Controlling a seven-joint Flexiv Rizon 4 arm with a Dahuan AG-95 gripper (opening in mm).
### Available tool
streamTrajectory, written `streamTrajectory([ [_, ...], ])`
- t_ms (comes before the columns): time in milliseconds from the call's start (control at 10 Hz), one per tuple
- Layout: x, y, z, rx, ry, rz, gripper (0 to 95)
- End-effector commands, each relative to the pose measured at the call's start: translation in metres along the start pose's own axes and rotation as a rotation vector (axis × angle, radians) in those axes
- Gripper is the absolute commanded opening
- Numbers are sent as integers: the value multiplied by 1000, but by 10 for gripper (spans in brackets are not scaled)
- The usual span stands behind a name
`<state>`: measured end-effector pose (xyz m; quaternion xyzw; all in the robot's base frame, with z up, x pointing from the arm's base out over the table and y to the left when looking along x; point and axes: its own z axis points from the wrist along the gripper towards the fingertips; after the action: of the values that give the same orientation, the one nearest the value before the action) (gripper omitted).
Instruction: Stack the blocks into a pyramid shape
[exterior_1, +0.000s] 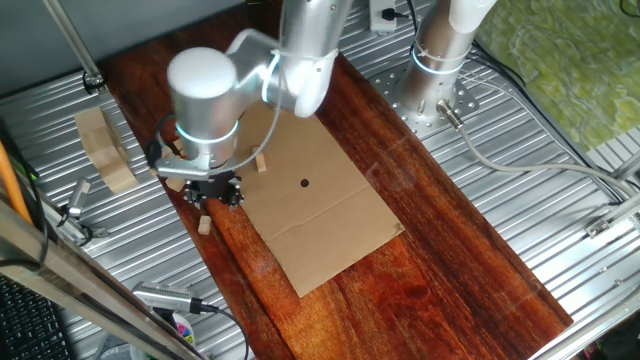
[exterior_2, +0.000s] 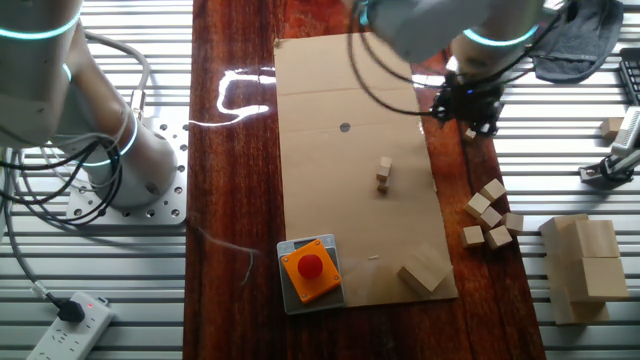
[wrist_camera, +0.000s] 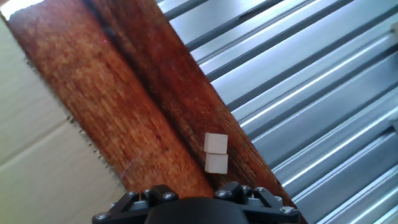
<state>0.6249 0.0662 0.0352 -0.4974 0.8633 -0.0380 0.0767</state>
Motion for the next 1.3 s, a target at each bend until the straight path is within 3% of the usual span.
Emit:
streamTrajectory([
  [100, -2, -2, 8, 51, -54, 35, 570],
  [400, -2, -2, 8, 46, -31, 18, 570],
  [600, -2, -1, 6, -37, 11, -14, 570],
  [1100, -2, -1, 5, -76, 50, -53, 570],
  [1300, -2, -1, 5, -107, 84, -87, 570],
])
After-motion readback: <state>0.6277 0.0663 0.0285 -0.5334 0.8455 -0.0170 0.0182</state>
